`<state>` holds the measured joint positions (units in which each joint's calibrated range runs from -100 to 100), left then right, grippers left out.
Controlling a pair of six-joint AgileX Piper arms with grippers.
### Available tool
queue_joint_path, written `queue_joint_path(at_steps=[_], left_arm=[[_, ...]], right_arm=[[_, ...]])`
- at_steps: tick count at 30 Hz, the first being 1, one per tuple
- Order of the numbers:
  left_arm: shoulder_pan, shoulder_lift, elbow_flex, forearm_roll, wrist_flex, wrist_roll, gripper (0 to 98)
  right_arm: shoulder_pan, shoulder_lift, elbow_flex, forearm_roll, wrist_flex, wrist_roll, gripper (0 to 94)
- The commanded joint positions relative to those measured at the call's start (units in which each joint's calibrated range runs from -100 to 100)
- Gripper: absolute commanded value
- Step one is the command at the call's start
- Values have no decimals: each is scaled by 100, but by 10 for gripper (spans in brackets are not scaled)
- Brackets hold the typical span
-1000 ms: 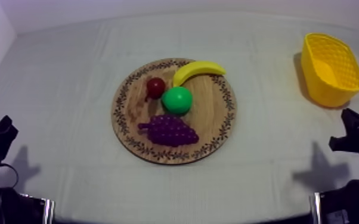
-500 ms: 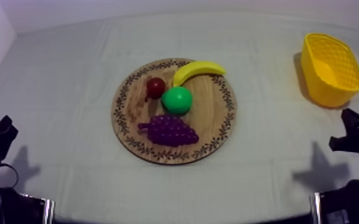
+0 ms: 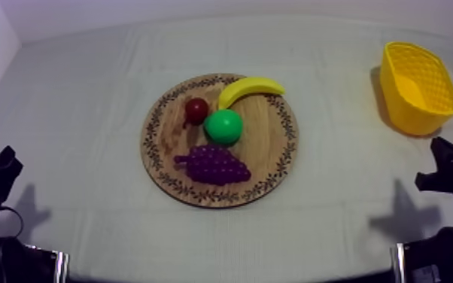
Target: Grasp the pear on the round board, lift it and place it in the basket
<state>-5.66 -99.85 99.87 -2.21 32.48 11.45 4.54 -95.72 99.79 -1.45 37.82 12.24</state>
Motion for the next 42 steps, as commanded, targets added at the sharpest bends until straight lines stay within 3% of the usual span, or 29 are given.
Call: queue_joint_path(at_steps=[1,4,8,10,19,22,26,33,38,42], left_arm=[[-2,2,2,-2,1,1,1],[-2,2,2,-2,1,1,1],[-2,2,2,-2,1,1,1],[-2,2,2,-2,1,1,1],[-2,2,2,-2,1,1,1],[-2,2,2,-2,1,1,1],[-2,2,2,-2,1,2,1],[-2,2,2,-2,1,1,1],[-2,2,2,-2,1,0,1],[-2,2,2,-2,1,1,1]], right_arm=[[-2,-4,-1,1,1,0,2],[-4,-4,-1,-1,1,-41,2],[-14,-4,-1,-4,1,-896,2],[-18,-4,-1,-1,1,-1126,3],[-30,-4,-1,-146,-68,-983,25],[-80,-4,-1,-187,-76,-972,145],[-229,-4,-43,-16,-55,-1009,276],[-614,288,-788,339,170,-1290,362],[-811,1449,-2069,303,481,-1418,445],[-1083,2656,-3325,197,1164,-1295,632]])
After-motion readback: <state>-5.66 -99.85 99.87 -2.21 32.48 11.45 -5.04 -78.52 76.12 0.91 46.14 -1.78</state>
